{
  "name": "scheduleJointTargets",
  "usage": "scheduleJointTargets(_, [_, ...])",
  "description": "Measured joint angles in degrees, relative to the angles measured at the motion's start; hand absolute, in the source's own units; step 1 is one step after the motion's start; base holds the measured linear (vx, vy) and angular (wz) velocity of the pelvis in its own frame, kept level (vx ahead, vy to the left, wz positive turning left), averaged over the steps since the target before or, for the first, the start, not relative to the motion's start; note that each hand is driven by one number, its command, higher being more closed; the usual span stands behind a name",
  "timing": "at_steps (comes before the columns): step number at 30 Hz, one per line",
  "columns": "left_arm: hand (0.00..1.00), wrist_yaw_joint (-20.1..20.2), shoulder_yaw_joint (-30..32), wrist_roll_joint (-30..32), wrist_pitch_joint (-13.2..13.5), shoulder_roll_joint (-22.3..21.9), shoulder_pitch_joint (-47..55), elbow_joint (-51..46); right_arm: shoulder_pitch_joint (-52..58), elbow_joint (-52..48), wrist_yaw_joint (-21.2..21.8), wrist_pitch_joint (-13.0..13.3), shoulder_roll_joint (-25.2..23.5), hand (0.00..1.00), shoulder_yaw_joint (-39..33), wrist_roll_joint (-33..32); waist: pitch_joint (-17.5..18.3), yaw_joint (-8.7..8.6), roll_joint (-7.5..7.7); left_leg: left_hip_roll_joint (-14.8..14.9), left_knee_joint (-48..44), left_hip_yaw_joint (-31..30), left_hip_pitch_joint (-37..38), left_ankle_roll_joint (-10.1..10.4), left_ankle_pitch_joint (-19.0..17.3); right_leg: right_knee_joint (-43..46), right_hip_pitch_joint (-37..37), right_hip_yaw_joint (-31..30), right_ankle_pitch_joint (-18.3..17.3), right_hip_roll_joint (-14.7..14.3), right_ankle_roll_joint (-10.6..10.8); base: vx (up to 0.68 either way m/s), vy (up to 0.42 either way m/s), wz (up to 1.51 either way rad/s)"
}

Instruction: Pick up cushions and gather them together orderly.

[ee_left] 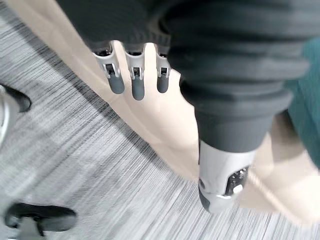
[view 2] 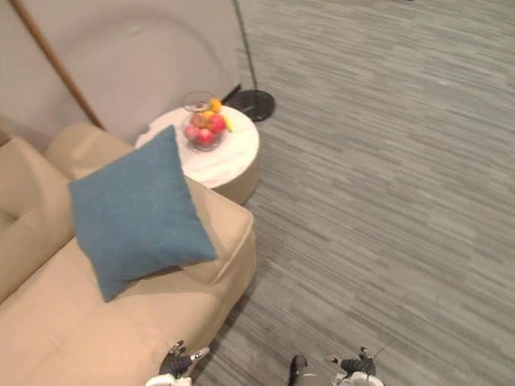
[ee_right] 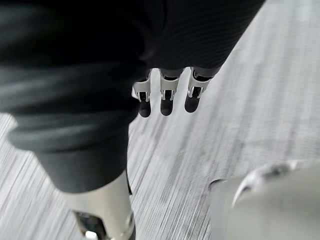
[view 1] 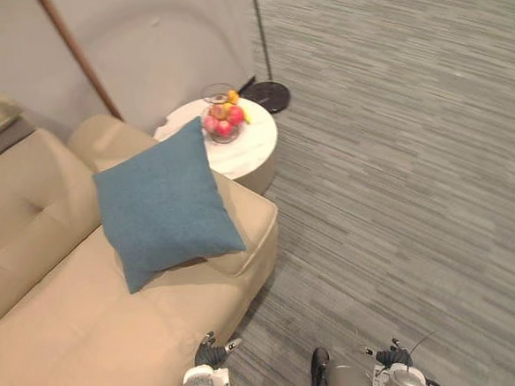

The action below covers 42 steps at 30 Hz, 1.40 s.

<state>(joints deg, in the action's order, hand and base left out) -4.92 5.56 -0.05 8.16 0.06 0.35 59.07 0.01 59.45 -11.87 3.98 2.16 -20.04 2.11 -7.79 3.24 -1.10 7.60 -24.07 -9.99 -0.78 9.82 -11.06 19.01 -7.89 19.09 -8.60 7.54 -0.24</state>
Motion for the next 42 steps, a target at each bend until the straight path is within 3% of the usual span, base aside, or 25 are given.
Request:
scheduleJointTargets(1, [0.0,0.01,-0.09,0.0,0.12,0.11,0.01,-0.19,-0.16,0.02,0.0,0.04,-0.06,0.0,0.05,-0.02,-0.06,0.09,0.71,1.1,-1.12,3.31,-1.49,-0.35,-0.48,-1.42,1.23,1.23,0.0,0.35,0.0,0.1,-0.027,1.03])
scheduleJointTargets(3, [0.0,0.02,-1.71,-0.03,0.17,0.25,-0.15,-0.08,-1.07,0.03,-0.01,0.62,0.96,0.0,0.0,-0.14,0.36,-0.1,0.29,2.66,1.77,15.19,-5.2,-2.52,-0.45,-3.7,3.06,5.89,0.06,1.56,0.09,0.08,-0.003,1.2])
scheduleJointTargets(5, [0.0,0.04,-3.89,-0.03,0.13,0.85,-0.23,0.11,-1.4,0.04,0.02,0.83,2.16,0.0,0.03,-0.53,0.95,-0.13,-0.34,2.85,6.68,24.49,-5.9,-3.65,1.47,-5.45,3.94,8.61,0.78,1.69,1.49,0.07,0.05,1.02])
scheduleJointTargets(6, [0.0,0.05,-5.02,0.0,0.19,1.6,-0.08,0.04,-1.35,0.09,0.13,0.86,2.07,0.0,0.35,-0.52,1.32,0.11,0.33,2.38,10.49,26.96,-5.07,-3.95,1.99,-7.46,4.17,9.05,1.51,1.63,2.67,0.09,0.113,0.79])
scheduleJointTargets(9, [0.0,0.12,-5.06,0.04,-0.05,3.79,0.34,0.53,-2.18,0.3,0.58,0.91,0.94,0.0,0.56,-0.47,1.4,0.12,1.91,0.52,12.98,26.31,-4.58,-4.57,2.42,-10.8,5.91,9.5,2.84,1.99,3.92,0.06,0.117,0.39])
scheduleJointTargets(13, [0.0,0.2,-4.85,0.03,-0.01,4.8,1.27,1.43,-1.05,0.62,0.82,0.81,0.57,0.0,1.15,0.1,1.95,-0.08,1.96,-1.74,15.11,25.55,-1.71,-5.48,2.96,-9.12,8.23,10.49,3.17,4.33,4.63,0.04,0.114,0.16])
scheduleJointTargets(15, [0.0,0.29,-4.88,0.01,0.01,4.42,1.26,2.04,-1.25,0.69,0.84,0.67,0.57,0.0,2.34,0.23,1.93,-0.18,1.5,-2.25,17.29,24.8,-0.88,-6.26,3.45,0.74,4.28,10.19,3.05,6.78,4.8,0.02,0.141,0.34])
scheduleJointTargets(17, [0.0,0.56,-4.89,-0.01,0.02,5.2,1.16,2.32,-1.07,0.7,0.98,0.49,-0.45,0.0,2.52,0.23,1.23,-0.63,2.77,-3.48,18.31,22.42,1.38,-6.43,3.41,15.22,-0.6,6.42,3.55,10.7,4.03,0.05,0.111,0.59])
scheduleJointTargets(18, [0.0,0.55,-4.83,-0.02,-0.01,5.86,1.51,2.32,-0.79,0.73,1.16,0.48,-1.49,0.0,2.77,0.23,0.78,-1.11,3.08,-3.36,18.46,21.1,2.31,-6.7,3.26,19.01,-2.99,2.02,0.48,10.41,4.75,0.05,-0.016,0.66])
scheduleJointTargets(19, [0.0,0.43,-4.29,-0.14,-0.01,6.53,1.59,2.27,-0.75,0.71,1.32,0.51,-2.07,0.0,3.59,0.23,1.04,-1.17,3.62,-3.02,18.83,20.01,2.99,-6.74,3.23,17.44,-3.83,-1.12,-2.06,8.0,4.55,0.02,-0.075,0.59])
scheduleJointTargets(21, [0.0,0.22,-4.13,-0.06,0.01,6.48,1.59,2.31,-1.08,0.66,1.62,0.61,-2.0,0.0,4.63,0.22,1.06,-1.24,3.62,-2.64,19.06,18.32,3.11,-6.67,3.25,10.04,-4.76,-4.09,-2.99,3.95,4.36,0.03,-0.084,0.44])
scheduleJointTargets(22, [0.0,0.22,-4.12,-0.05,0.02,6.4,1.56,2.32,-1.28,0.64,1.74,0.61,-2.01,0.0,4.65,0.22,1.05,-1.25,3.63,-2.57,19.21,17.82,3.02,-6.48,3.32,5.86,-5.03,-4.9,-2.46,2.59,4.27,0.04,-0.117,0.45])
scheduleJointTargets(23, [0.0,0.24,-3.97,-0.03,0.02,6.24,1.53,2.33,-1.49,0.63,1.79,0.61,-2.01,0.0,4.66,0.22,1.05,-1.37,3.84,-2.73,19.56,16.7,2.85,-6.04,3.04,-3.22,-4.91,-6.39,0.5,0.67,4.08,0.05,-0.132,0.42])
scheduleJointTargets(24, [0.0,0.24,-3.4,0.0,-0.01,6.0,1.45,2.42,-1.44,0.65,1.79,0.59,-1.93,0.0,4.64,0.22,0.9,-1.75,3.9,-2.98,19.88,15.57,2.87,-5.88,2.73,-6.09,-4.65,-7.78,4.52,-0.05,3.77,0.07,-0.165,0.57])
scheduleJointTargets(26, [0.0,0.25,-2.44,0.04,0.11,4.64,1.26,2.65,-1.38,0.67,1.76,0.51,-0.66,0.0,4.47,0.24,0.46,-2.69,2.16,-1.82,21.62,13.64,3.25,-4.17,3.49,-7.48,-2.66,-7.18,5.04,-2.22,2.97,0.11,-0.17,0.32])
scheduleJointTargets(29, [0.0,0.27,-2.0,0.88,0.03,4.21,0.57,3.66,-2.07,0.67,1.8,0.41,-0.46,0.0,4.31,0.23,-0.1,-2.79,1.22,-0.32,23.43,13.04,4.98,-3.14,3.87,-3.99,-3.46,-6.35,1.77,-3.35,1.88,0.16,-0.162,0.09])
scheduleJointTargets(32, [0.0,0.4,-1.26,1.79,0.03,3.72,0.57,3.57,-0.46,0.63,1.8,0.04,-0.83,0.0,3.04,0.22,0.08,-2.78,1.59,1.65,20.76,12.34,5.53,-1.23,2.22,-1.71,-1.7,-4.11,-2.24,-4.15,1.13,0.21,-0.136,0.32])
scheduleJointTargets(34, [0.0,0.43,0.24,2.2,0.03,3.62,-0.18,2.7,0.42,-0.09,1.74,0.01,-1.7,0.0,2.48,0.06,0.5,-2.77,2.8,2.31,8.69,13.09,0.19,-0.5,-0.12,-2.38,0.12,-3.46,-1.82,-4.22,-0.35,0.22,-0.093,0.23])
scheduleJointTargets(36, [0.0,0.34,0.15,2.18,0.04,3.25,-0.11,1.42,0.47,-0.4,1.74,0.01,-1.83,0.0,2.53,-0.04,0.48,-2.14,2.74,3.86,-2.32,16.86,-4.48,-1.39,-1.2,-5.13,3.18,-3.52,-1.34,-4.48,-1.1,0.2,-0.044,-0.03])
scheduleJointTargets(37, [0.0,0.32,0.14,2.17,0.05,2.69,-0.12,1.14,0.61,-0.62,1.74,0.02,-1.87,0.0,2.51,-0.07,0.65,-2.05,2.35,4.16,-3.01,18.78,-4.82,-1.82,-2.23,-5.8,4.14,-3.55,-1.31,-4.52,-1.15,0.23,0.017,-0.05])
scheduleJointTargets(39, [0.0,0.37,-0.08,2.14,0.05,1.05,-0.72,1.08,0.7,-1.68,1.71,0.03,-1.13,0.0,2.1,-0.51,0.96,-2.02,1.22,3.28,1.1,20.82,-5.94,-2.41,-2.64,-6.61,5.4,-3.51,-1.31,-4.43,-1.07,0.17,0.073,0.04])
scheduleJointTargets(40, [0.0,0.54,-0.59,2.14,0.1,0.68,-0.9,1.08,0.63,-1.89,1.71,0.02,-0.39,0.0,2.06,-0.53,1.85,-1.94,0.13,1.69,6.83,21.48,-5.35,-3.51,-0.96,-6.79,5.57,-3.76,-1.34,-4.54,-0.32,0.19,0.068,0.08])
scheduleJointTargets(42, [0.0,0.52,-1.69,2.16,0.13,1.33,-1.05,1.02,0.87,-2.31,1.81,0.14,-1.03,0.0,2.27,-0.5,2.6,-1.81,1.08,0.27,10.71,21.59,-3.46,-4.25,0.64,-8.18,5.8,-4.99,-0.52,-4.01,0.89,0.19,0.071,0.08])
